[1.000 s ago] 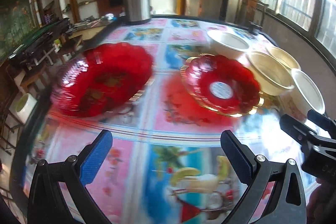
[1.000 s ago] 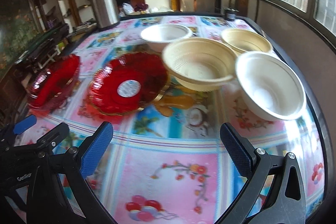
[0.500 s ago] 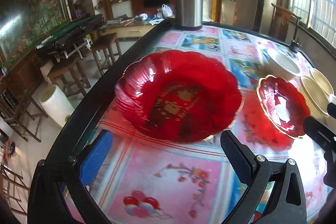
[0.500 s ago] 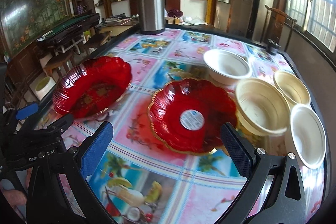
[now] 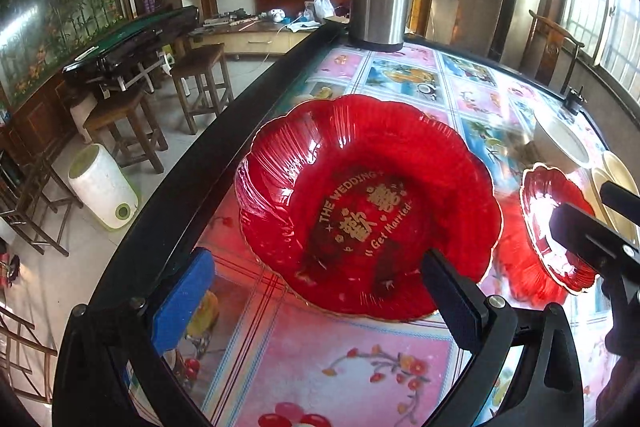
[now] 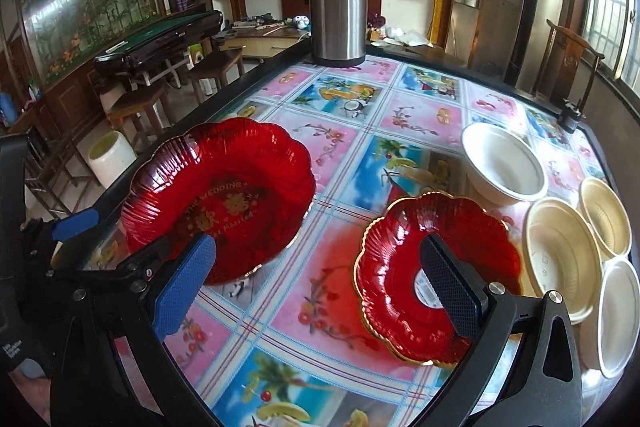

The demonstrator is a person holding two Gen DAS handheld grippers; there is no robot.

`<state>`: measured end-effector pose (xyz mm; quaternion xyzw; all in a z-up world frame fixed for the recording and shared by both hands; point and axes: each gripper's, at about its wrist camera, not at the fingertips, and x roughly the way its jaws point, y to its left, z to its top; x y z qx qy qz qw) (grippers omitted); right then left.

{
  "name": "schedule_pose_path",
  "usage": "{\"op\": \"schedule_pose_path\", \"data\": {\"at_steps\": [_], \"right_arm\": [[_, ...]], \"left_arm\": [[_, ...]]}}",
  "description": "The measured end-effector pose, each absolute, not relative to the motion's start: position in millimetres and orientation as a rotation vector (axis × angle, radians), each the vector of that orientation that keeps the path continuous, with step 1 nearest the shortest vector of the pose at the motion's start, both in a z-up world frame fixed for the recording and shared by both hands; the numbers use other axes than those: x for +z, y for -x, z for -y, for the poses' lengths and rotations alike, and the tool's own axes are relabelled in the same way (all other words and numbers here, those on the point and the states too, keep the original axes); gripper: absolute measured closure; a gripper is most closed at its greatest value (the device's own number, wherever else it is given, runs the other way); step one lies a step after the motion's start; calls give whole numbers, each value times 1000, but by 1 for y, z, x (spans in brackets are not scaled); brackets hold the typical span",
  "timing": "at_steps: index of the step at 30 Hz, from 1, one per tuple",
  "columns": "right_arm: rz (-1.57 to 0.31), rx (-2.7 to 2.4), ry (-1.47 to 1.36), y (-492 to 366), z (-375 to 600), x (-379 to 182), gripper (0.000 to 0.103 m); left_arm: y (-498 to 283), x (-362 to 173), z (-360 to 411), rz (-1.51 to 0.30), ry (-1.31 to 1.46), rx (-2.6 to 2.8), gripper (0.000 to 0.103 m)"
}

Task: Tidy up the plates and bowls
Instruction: 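Close the left tool on the rim of the large red 'THE WEDDING' plate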

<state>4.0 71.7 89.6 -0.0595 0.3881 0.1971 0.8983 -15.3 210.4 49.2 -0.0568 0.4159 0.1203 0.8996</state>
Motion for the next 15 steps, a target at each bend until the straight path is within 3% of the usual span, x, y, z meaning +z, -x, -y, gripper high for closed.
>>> {"op": "schedule_pose_path", "data": {"at_steps": [15], "right_arm": [[-892,461,75,-56,-96,81,0]], "left_arm": [[4,47,-221,-914,125,252,1]]}}
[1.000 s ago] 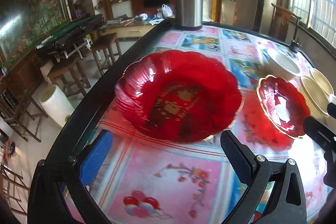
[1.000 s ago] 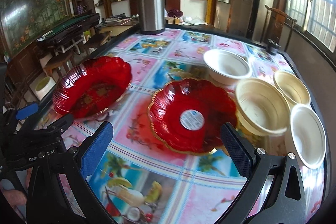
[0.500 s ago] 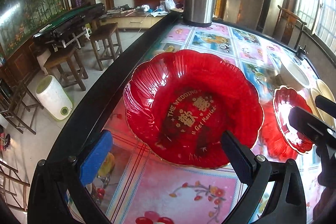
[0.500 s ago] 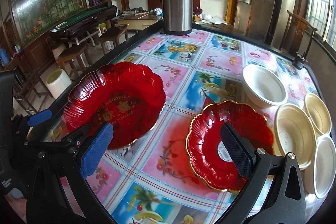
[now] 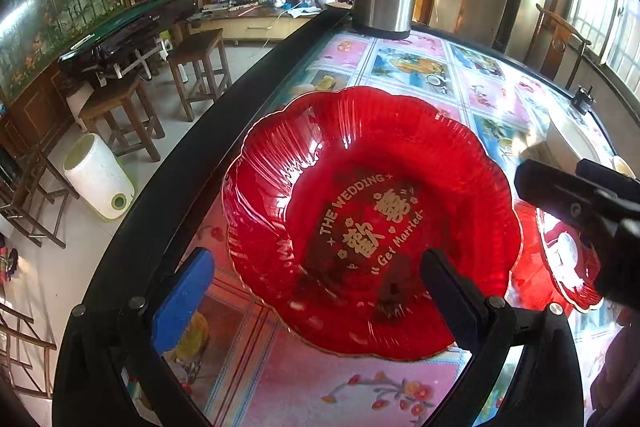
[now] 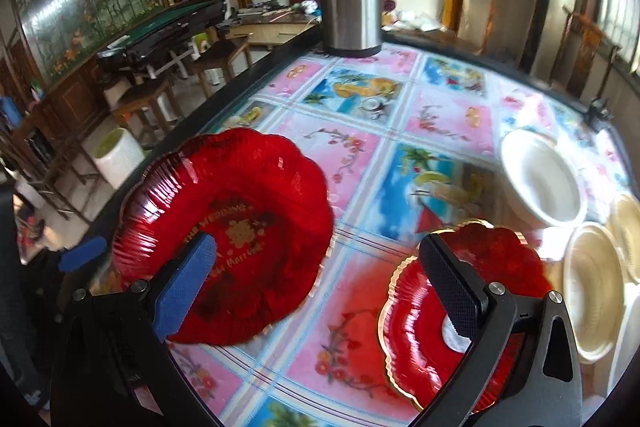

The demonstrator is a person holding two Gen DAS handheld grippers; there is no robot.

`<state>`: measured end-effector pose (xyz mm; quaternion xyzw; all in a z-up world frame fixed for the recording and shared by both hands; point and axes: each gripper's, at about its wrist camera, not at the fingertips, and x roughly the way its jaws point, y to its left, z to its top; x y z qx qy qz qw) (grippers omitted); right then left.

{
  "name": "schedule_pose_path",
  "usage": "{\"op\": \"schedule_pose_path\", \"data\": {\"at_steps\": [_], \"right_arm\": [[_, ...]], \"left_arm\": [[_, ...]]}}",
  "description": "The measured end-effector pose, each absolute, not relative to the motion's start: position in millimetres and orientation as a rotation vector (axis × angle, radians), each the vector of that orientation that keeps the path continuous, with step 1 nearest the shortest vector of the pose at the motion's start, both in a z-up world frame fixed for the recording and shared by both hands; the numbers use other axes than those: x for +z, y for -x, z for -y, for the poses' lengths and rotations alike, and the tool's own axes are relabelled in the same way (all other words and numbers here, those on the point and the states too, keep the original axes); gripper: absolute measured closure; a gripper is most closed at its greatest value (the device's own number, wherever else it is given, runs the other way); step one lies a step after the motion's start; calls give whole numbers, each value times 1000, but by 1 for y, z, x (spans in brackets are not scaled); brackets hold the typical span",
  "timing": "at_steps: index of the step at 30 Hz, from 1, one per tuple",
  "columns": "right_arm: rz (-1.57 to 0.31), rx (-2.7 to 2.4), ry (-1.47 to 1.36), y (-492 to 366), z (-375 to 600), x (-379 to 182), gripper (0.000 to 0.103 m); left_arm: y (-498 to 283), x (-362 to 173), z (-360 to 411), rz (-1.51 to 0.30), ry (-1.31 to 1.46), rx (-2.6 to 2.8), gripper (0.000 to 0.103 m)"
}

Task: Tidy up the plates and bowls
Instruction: 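Close the left tool on the rim of the large red 'THE WEDDING' plate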

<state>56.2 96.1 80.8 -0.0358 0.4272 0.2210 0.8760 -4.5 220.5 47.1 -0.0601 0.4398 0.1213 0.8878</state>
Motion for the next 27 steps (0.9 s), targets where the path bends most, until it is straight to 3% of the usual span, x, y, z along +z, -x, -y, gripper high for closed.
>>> {"op": "schedule_pose_path", "data": {"at_steps": [5,10,16,19,21,23,25,27], "right_arm": [[-930,470,64,-74,-102,75,2],[-994,465,54,-93,-107,64,10],[-1046,456,3,-108,-103,48,24],[-1075,474,-21,-114,-104,40,41],[-1099,496,-59,-118,-103,34,55],[-1103,510,-84,-118,-102,30,70],[-1090,506,-74,-115,-101,30,71],[-1085,506,-66,-113,-99,31,72]], "left_arm": [[-1,46,-226,-923,118,247,1],[-5,43,-228,-944,110,255,1],[-10,40,-229,-971,78,270,4],[-13,41,-228,-980,66,272,5],[-14,41,-228,-990,62,276,9],[-14,42,-230,-994,48,295,20],[-14,44,-232,-994,34,326,38],[-16,46,-236,-997,36,338,47]]}}
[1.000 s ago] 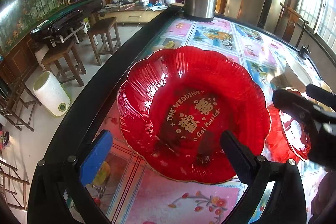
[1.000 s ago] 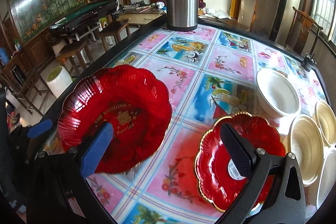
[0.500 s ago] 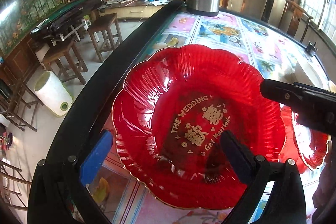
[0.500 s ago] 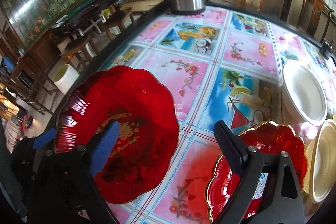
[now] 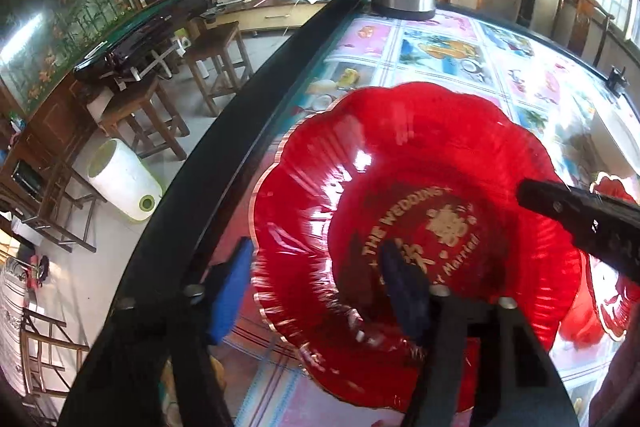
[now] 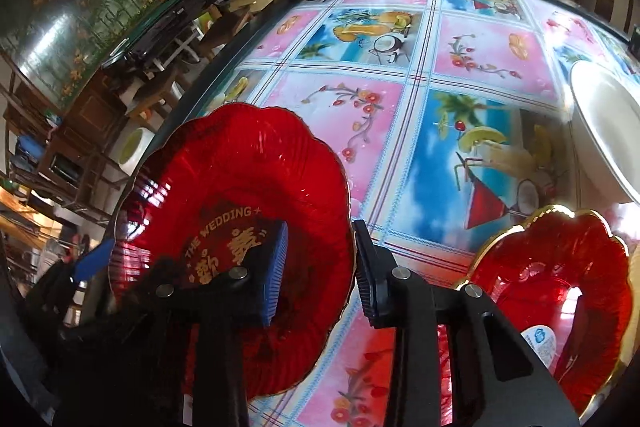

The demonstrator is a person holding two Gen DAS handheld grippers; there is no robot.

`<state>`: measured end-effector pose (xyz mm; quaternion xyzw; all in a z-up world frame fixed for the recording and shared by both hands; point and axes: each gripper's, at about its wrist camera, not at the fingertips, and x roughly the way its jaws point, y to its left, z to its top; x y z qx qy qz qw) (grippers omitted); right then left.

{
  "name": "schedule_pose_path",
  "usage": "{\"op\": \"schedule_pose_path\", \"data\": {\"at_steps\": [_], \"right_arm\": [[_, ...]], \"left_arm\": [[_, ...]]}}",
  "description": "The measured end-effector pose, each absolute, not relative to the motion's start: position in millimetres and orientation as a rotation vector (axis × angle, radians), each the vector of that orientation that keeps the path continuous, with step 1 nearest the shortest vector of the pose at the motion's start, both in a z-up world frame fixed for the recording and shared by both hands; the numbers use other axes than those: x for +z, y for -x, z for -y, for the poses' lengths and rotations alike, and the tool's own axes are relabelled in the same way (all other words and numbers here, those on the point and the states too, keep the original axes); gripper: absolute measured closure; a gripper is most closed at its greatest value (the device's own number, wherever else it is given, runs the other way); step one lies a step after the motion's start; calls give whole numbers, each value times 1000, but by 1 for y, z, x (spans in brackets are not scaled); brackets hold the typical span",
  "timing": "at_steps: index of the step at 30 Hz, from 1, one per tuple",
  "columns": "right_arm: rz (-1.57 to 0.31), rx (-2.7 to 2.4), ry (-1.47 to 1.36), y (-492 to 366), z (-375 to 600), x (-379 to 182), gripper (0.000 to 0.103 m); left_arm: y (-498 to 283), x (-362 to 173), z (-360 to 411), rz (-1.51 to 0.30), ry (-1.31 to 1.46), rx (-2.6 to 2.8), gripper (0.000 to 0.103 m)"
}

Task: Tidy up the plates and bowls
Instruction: 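Close the left tool on the rim of the large red 'THE WEDDING' plate, then lift the wedding plate with the left tool toward the small red plate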

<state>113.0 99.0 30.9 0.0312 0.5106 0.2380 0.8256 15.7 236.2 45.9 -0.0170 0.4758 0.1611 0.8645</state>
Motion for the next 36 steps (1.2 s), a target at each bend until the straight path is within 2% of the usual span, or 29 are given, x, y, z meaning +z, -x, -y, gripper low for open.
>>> {"op": "schedule_pose_path", "data": {"at_steps": [5,7,18,20,22,28,30,36], "right_arm": [[-1075,500,-63,-107,-90,33,74],[-1076,499,-65,-107,-88,31,74],[-1082,499,-82,-107,-86,29,76],[-1079,496,-74,-108,-88,28,76],[-1082,498,-71,-108,-88,26,76],[-1068,512,-65,-105,-90,25,78],[-1045,511,-54,-103,-89,28,83],[-1018,513,-18,-95,-91,34,83]], "left_arm": [[-19,52,-265,-1013,157,324,89],[-21,52,-276,-1030,213,303,97],[-28,45,-295,-1097,391,196,96],[-30,42,-295,-1103,415,171,87],[-35,36,-293,-1123,426,154,83],[-37,25,-287,-1119,377,196,86],[-34,25,-289,-1111,395,194,86],[-23,43,-281,-1064,327,226,87]]}}
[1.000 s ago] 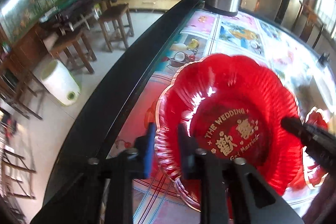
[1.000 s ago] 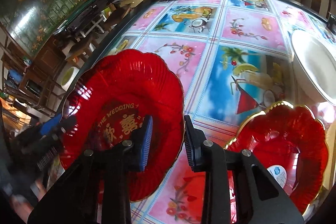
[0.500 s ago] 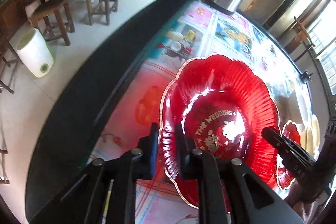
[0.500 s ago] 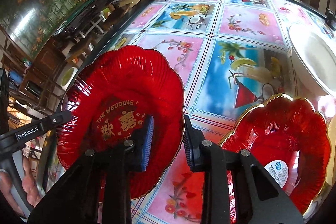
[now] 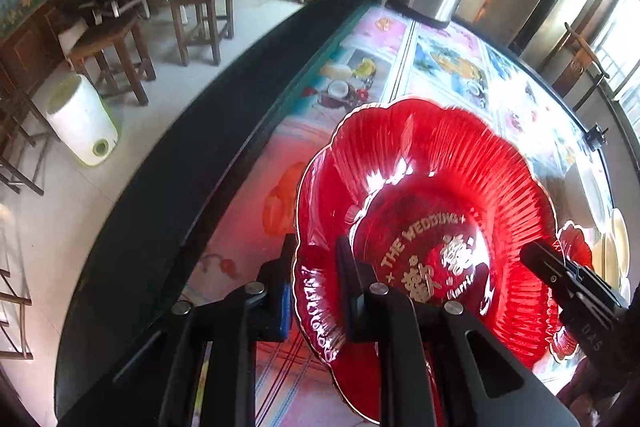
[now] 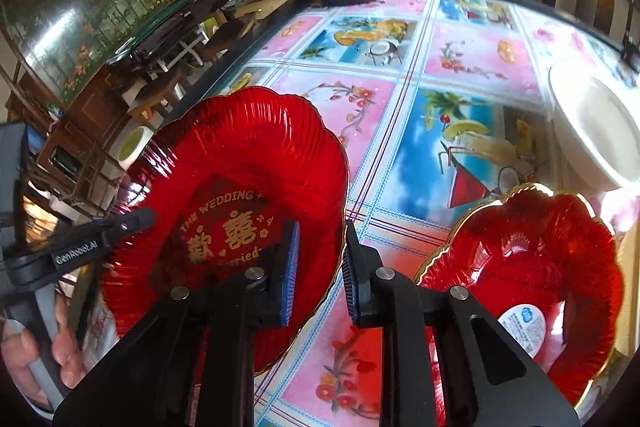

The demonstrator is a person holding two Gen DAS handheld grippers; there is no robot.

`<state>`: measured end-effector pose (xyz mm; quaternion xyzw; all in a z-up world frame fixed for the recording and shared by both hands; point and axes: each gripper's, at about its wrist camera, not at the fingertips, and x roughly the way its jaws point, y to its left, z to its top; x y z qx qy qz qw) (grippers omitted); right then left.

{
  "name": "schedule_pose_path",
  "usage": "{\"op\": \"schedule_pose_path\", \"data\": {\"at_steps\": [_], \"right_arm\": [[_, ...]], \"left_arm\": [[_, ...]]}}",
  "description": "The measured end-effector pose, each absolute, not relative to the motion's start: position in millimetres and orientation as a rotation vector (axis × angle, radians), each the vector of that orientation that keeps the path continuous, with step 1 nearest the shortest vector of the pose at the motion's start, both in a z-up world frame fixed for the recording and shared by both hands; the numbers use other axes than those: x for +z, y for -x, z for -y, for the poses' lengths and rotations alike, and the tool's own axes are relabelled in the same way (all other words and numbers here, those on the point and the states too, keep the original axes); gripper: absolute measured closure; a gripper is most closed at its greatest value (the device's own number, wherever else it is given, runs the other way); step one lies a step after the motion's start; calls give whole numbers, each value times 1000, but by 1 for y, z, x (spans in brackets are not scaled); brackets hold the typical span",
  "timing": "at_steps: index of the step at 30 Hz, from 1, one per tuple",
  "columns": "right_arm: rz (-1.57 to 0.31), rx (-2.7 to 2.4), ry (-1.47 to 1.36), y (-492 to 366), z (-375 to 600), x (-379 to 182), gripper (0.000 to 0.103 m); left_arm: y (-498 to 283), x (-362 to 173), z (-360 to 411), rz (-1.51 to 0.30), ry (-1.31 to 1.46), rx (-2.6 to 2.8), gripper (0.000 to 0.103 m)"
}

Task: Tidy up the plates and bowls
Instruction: 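Lift the wedding plate with the left tool toward the small red plate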

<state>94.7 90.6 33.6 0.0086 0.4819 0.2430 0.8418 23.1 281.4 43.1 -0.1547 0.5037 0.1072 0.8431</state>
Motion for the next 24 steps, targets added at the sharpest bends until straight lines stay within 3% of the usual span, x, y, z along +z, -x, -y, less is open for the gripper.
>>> {"op": "schedule_pose_path", "data": {"at_steps": [12,24], "right_arm": [[-949,521,21,-59,-86,53,83],[-897,508,38,34,-74,66,81]], "left_arm": [[0,55,-279,-1028,342,207,87],[64,72,-270,-966,304,166,87]]}}
